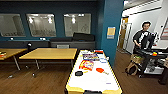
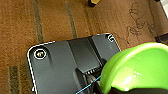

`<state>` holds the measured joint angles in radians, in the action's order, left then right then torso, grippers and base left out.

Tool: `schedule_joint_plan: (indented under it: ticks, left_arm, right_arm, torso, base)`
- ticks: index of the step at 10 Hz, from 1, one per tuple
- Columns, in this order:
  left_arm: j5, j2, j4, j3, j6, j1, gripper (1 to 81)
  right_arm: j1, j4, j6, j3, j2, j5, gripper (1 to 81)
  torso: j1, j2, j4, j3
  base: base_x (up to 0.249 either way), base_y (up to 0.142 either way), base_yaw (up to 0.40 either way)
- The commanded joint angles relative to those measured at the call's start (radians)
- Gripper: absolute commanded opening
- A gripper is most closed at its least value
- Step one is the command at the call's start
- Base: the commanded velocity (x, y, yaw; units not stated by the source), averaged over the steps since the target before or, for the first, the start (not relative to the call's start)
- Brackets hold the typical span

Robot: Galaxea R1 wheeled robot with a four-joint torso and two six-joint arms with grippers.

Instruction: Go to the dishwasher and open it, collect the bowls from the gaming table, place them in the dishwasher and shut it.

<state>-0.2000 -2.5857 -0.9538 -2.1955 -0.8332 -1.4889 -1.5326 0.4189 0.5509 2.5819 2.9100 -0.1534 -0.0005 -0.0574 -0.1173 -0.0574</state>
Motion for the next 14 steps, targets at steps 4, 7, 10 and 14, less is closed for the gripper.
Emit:
schedule_joint_plan:
  ticks: [4, 7, 10, 14]
  left_arm:
    - [0.021, -0.028, -0.011, -0.082, 0.009, 0.049, 1.0]
    - [0.021, -0.038, -0.011, -0.098, 0.014, 0.046, 1.0]
    - [0.021, -0.042, -0.011, -0.099, 0.017, 0.046, 1.0]
    - [0.022, -0.09, -0.011, -0.199, 0.017, 0.046, 1.0]
  right_arm:
    - [0.05, 0.015, -0.002, -0.002, -0.003, 0.034, 1.0]
    - [0.048, 0.015, -0.002, 0.0, -0.001, 0.031, 1.0]
    - [0.05, 0.015, -0.002, 0.0, 0.004, 0.032, 1.0]
    - [0.05, 0.021, -0.002, 0.061, 0.039, 0.035, 1.0]
  torso:
    - [0.001, 0.0, 0.0, 0.0]
    - [0.001, 0.0, 0.0, 0.0]
    - [0.001, 0.0, 0.0, 0.0]
    - [0.001, 0.0, 0.0, 0.0]
  base:
    - [-0.108, 0.0, 0.0]
    - [-0.123, 0.0, 0.0]
    - [-0.13, 0.0, 0.0]
    - [-0.131, 0.0, 0.0]
